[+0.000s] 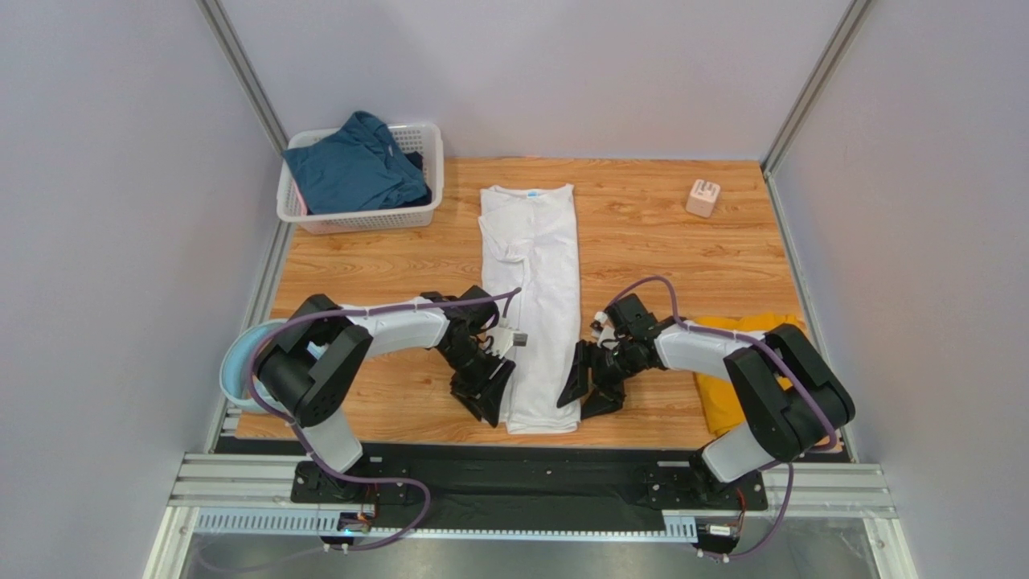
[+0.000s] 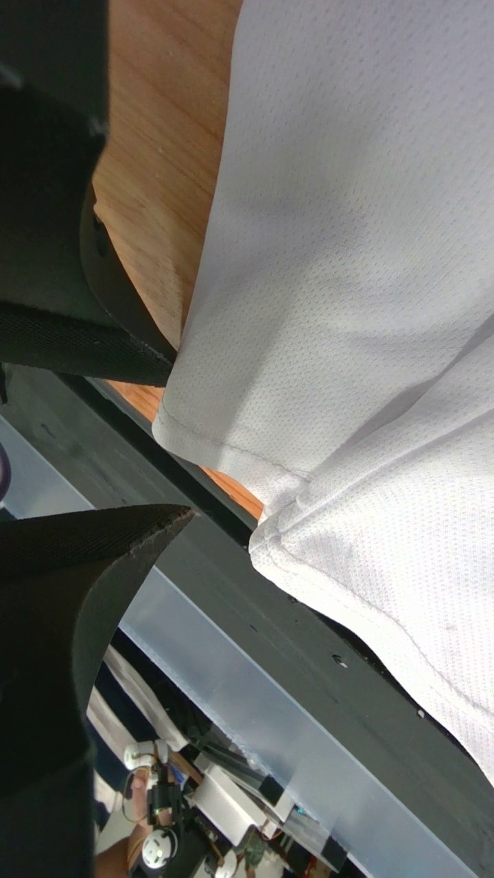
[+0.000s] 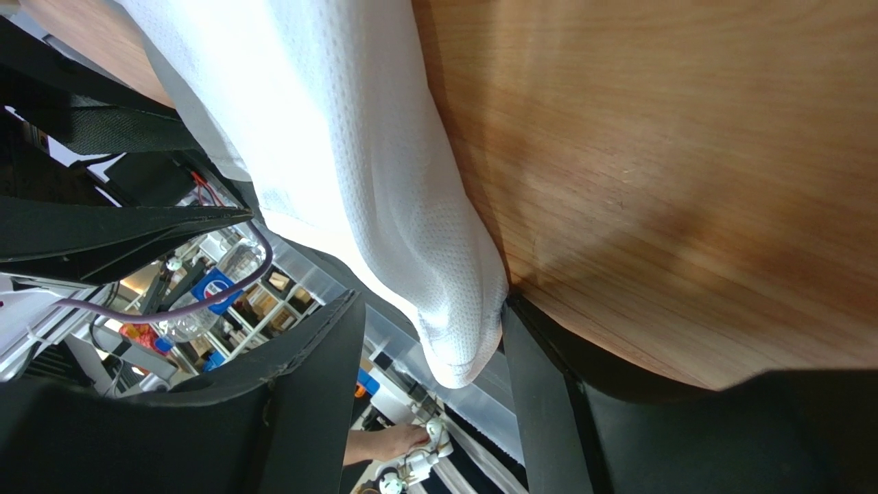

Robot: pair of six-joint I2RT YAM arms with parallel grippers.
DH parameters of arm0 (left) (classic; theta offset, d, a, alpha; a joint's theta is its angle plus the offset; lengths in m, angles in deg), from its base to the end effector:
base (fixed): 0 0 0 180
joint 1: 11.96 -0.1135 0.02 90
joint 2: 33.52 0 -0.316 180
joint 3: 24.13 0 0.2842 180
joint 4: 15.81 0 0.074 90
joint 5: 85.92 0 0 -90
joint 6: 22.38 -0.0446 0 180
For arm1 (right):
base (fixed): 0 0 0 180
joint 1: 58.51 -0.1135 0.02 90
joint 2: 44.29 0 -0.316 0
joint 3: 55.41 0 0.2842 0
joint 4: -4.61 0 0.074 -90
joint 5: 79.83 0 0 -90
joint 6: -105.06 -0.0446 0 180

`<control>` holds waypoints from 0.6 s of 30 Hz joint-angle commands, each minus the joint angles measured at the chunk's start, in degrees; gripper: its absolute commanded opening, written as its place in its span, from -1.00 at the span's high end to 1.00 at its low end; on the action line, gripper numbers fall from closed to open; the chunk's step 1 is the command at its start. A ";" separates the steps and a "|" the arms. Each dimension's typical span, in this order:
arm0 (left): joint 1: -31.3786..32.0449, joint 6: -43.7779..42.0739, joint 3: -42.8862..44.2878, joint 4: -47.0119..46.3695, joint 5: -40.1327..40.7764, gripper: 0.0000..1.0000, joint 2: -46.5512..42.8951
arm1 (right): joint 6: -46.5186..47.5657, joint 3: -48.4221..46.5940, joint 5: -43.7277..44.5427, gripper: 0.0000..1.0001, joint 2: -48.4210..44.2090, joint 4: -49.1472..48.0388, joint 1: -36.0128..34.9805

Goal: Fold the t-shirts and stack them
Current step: Grab the bottom of the folded rectangular tshirt with both arms

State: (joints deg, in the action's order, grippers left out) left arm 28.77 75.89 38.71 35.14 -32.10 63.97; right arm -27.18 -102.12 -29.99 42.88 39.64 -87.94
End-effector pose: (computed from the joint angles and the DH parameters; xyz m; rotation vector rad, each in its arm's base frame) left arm 0.2128 -0.2179 0.1555 -0.8208 -2.6933 0.8817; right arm 0.2016 0.1468 0.1401 -0.1795 -2.7461 -1.0196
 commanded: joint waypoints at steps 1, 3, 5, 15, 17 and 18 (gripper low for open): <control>0.31 -1.50 0.76 -0.88 3.40 -0.03 0.77 | -1.09 1.12 -0.71 -0.11 1.24 -3.42 -0.80; 0.32 -1.86 1.55 -0.18 4.19 0.06 0.68 | -1.27 1.48 -0.71 -0.04 1.77 -4.04 -0.89; 0.40 -2.38 2.69 0.52 4.89 0.15 0.68 | -1.44 1.56 -0.71 0.10 2.20 -4.39 -0.98; 0.31 -3.26 3.66 1.31 6.48 0.77 -0.64 | -1.53 0.25 -1.06 0.72 2.21 -3.52 -1.16; 0.40 -3.87 5.41 2.63 6.39 1.00 0.06 | -1.44 0.07 -0.88 0.85 1.95 -3.25 -1.33; 0.32 -4.05 6.03 3.07 6.30 1.00 0.15 | -1.53 -0.02 -0.88 0.89 1.68 -2.90 -1.33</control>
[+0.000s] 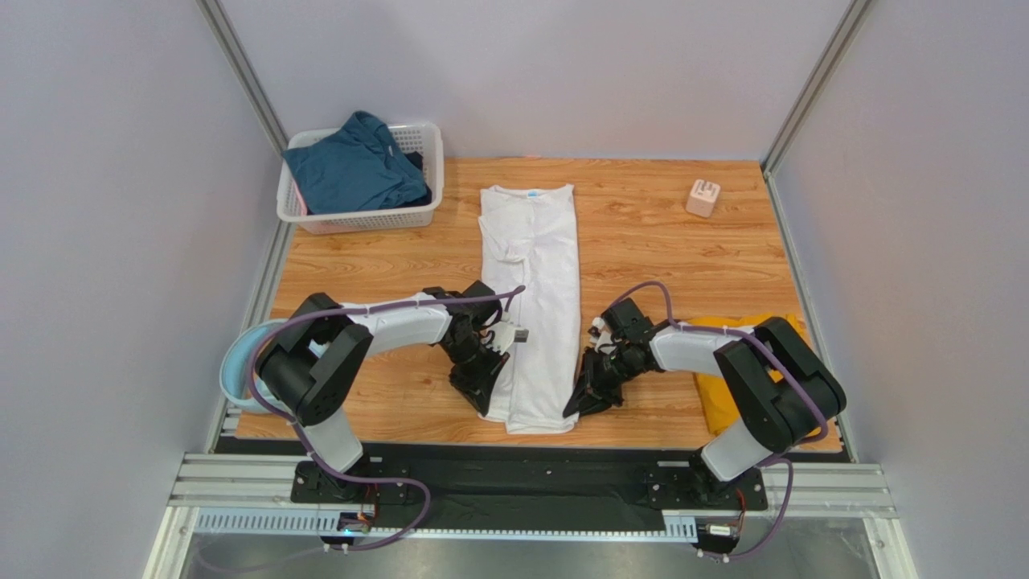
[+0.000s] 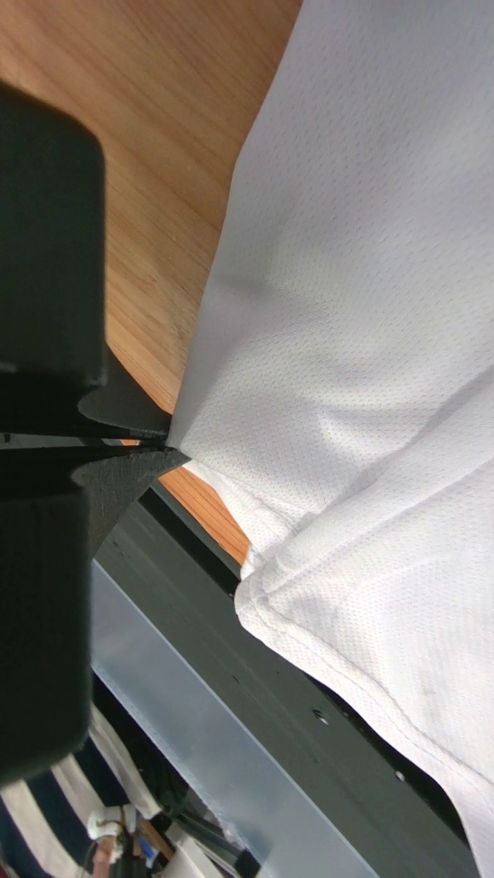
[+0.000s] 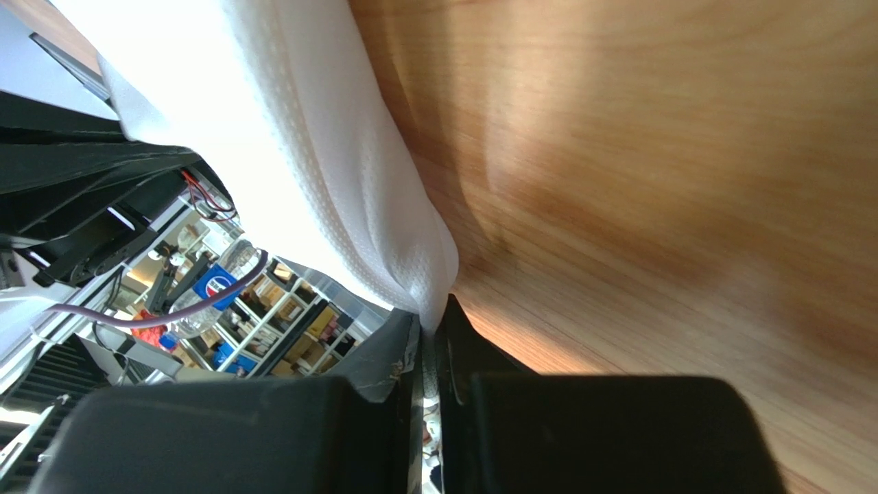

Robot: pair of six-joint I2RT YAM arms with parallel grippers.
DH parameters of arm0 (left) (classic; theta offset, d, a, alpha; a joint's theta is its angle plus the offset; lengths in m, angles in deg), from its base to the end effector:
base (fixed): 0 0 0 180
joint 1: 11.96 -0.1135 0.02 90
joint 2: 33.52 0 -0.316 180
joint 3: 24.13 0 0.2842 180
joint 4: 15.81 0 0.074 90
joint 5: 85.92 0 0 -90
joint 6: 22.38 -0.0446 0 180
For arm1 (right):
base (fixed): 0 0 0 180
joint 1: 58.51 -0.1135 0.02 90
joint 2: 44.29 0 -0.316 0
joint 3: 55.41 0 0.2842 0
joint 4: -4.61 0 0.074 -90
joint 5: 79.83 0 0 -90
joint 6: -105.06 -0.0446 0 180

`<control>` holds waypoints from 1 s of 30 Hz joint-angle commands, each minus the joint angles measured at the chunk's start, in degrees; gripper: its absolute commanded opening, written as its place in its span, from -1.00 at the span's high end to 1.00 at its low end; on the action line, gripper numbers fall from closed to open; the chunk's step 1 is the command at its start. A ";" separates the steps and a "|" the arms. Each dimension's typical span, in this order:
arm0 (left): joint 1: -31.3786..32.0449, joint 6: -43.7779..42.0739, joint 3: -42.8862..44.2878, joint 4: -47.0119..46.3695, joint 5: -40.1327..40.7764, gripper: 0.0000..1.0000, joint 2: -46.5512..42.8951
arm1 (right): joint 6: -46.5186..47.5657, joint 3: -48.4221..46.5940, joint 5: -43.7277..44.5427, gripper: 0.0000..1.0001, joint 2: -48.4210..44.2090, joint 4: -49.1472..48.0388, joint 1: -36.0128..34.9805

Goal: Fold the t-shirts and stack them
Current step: Grab the bottom of the folded rectangular tshirt with both arms

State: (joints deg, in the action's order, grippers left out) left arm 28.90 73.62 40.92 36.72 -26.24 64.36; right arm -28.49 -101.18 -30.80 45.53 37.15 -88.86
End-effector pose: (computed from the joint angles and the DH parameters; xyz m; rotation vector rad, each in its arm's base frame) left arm 0.2207 -0.2206 0.1603 -0.9006 -2.7622 0.7690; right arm 0.1994 0.1507 0.1272 -0.1937 -2.7120 -1.0029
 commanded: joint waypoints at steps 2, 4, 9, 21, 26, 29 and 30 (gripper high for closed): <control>0.18 -2.13 4.88 2.20 -0.17 1.00 -0.50 | -0.04 -1.31 0.10 0.96 -1.23 0.03 -0.41; 0.18 -2.40 4.80 2.38 -0.52 1.00 -1.20 | 0.13 -1.66 0.10 1.00 -1.75 0.73 -0.41; 0.18 -4.15 5.14 4.22 -4.03 1.00 -4.45 | -0.22 -3.06 0.10 1.00 -4.12 3.10 -0.59; 0.53 -10.57 6.90 16.17 -17.92 1.00 -8.59 | -5.84 1.49 1.59 1.00 -19.48 10.93 -3.49; 0.80 -11.97 7.61 18.90 -20.30 1.00 -7.28 | -8.04 3.17 1.77 1.00 -23.72 12.51 -3.67; 0.89 -12.94 8.22 19.69 -18.46 1.00 -5.52 | -8.39 0.81 2.03 1.00 -23.03 12.51 -3.67; 0.80 -13.29 9.18 20.13 -17.58 1.00 -4.99 | -8.13 -0.16 2.12 1.00 -22.42 12.60 -3.49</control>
State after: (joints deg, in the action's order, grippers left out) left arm 29.44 63.57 46.91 53.83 -43.25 57.70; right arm -34.61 -98.23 -29.21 22.84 49.17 -92.25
